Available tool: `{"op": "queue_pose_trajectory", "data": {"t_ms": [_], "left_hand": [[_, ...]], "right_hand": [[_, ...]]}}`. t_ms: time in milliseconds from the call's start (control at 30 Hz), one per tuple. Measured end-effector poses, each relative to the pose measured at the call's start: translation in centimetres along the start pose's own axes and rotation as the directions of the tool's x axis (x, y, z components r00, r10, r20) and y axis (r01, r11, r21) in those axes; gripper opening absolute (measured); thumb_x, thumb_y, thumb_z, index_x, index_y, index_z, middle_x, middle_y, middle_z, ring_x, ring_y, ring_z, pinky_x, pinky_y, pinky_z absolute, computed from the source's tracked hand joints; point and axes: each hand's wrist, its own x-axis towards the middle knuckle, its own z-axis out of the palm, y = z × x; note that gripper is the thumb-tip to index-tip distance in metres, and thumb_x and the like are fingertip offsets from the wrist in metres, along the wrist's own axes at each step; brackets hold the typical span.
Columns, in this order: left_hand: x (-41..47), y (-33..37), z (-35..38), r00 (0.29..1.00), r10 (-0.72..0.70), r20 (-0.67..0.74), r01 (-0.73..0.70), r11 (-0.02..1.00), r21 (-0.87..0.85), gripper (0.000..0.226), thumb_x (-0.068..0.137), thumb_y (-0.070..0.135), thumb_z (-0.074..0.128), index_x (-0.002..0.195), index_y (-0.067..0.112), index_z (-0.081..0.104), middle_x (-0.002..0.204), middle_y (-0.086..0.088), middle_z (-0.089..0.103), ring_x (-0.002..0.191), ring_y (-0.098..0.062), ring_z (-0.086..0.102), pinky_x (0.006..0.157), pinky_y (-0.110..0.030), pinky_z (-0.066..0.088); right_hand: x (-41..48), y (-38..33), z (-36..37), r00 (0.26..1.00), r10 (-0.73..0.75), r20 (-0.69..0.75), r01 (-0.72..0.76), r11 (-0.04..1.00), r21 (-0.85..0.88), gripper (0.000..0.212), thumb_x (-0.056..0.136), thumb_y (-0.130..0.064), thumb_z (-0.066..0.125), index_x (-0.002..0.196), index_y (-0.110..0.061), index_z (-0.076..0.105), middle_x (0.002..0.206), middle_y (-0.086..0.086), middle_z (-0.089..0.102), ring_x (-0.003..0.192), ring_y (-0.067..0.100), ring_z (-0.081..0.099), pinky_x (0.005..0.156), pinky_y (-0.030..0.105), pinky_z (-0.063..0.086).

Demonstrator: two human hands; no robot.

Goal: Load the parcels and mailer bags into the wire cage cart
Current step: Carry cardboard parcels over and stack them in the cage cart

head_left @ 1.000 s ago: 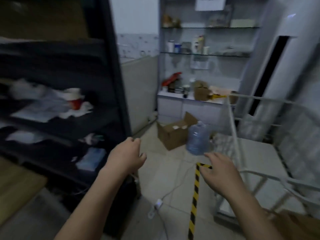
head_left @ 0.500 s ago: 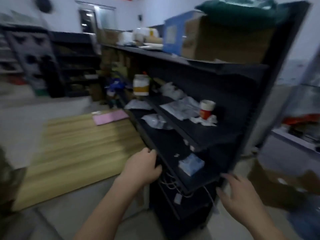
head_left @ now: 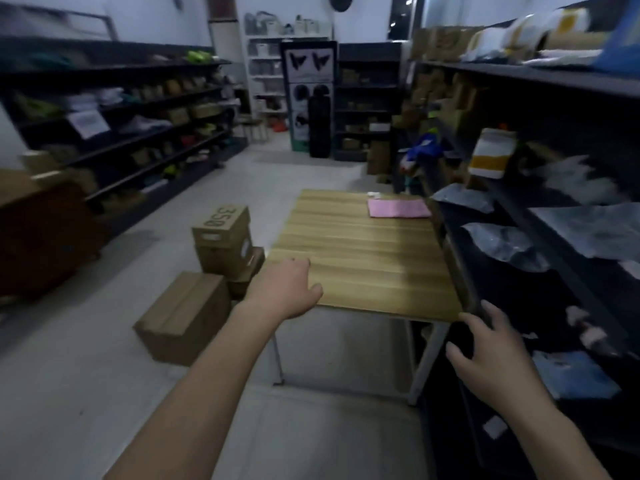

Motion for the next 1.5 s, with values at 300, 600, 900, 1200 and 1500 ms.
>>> {"op": "queue_pose_trajectory", "data": {"t_ms": [300,600,900,1200,1500], "left_hand": [[-0.1,-15.1,-0.3,0.975,-0.223,-0.01,0.223,0.974,-0.029,0.039,0.09,0.05,0.05,0.113,0.018,0.056,0.107,-0.005,0.061,0.095,-0.025,0.06,0.078,-0.04,0.055],[1.0,-29.2,-1.4,0.925,-0.38,0.006,0.379,0.924,-0.056,0.044,0.092,0.05,0.051,0.126,0.023,0.054,0.112,-0.002,0.059,0.096,-0.021,0.06,0.082,-0.042,0.056],[-0.4,-37.2,-2.3,0.867,-0.499,0.007,0.498,0.865,-0.056,0.054,0.094,0.046,0.052,0.14,0.018,0.048,0.128,-0.008,0.06,0.11,-0.027,0.06,0.087,-0.04,0.054],[4.1,-41.0,0.2,0.808,-0.589,0.031,0.589,0.806,-0.051,0.047,0.095,0.047,0.054,0.132,0.019,0.052,0.116,-0.002,0.061,0.091,-0.016,0.057,0.065,-0.028,0.042],[13.0,-43.1,0.9,0.739,-0.671,0.054,0.672,0.74,-0.009,0.048,0.096,0.048,0.052,0.132,0.017,0.051,0.117,-0.004,0.059,0.086,-0.014,0.05,0.065,-0.028,0.04]], "right_hand": [[4.4,-13.6,6.4,0.975,-0.187,0.124,0.194,0.98,-0.049,0.06,0.094,-0.047,0.057,0.148,-0.024,0.042,0.163,0.003,0.017,0.144,0.028,0.027,0.111,0.041,0.038],[8.7,-29.4,12.6,0.922,-0.313,0.228,0.322,0.947,-0.003,0.063,0.093,-0.042,0.059,0.15,-0.021,0.04,0.164,0.004,0.018,0.146,0.03,0.025,0.117,0.041,0.031],[11.3,-39.8,15.9,0.837,-0.469,0.283,0.491,0.871,-0.008,0.062,0.093,-0.041,0.059,0.149,-0.021,0.04,0.162,0.005,0.024,0.145,0.031,0.028,0.115,0.043,0.034],[16.5,-43.3,19.7,0.799,-0.495,0.34,0.519,0.854,0.024,0.064,0.097,-0.042,0.053,0.153,-0.017,0.035,0.161,0.004,0.025,0.145,0.029,0.029,0.114,0.04,0.034],[27.1,-47.7,21.3,0.772,-0.543,0.33,0.564,0.825,0.04,0.063,0.097,-0.042,0.052,0.152,-0.017,0.036,0.161,0.005,0.025,0.143,0.03,0.031,0.114,0.041,0.035]]}}
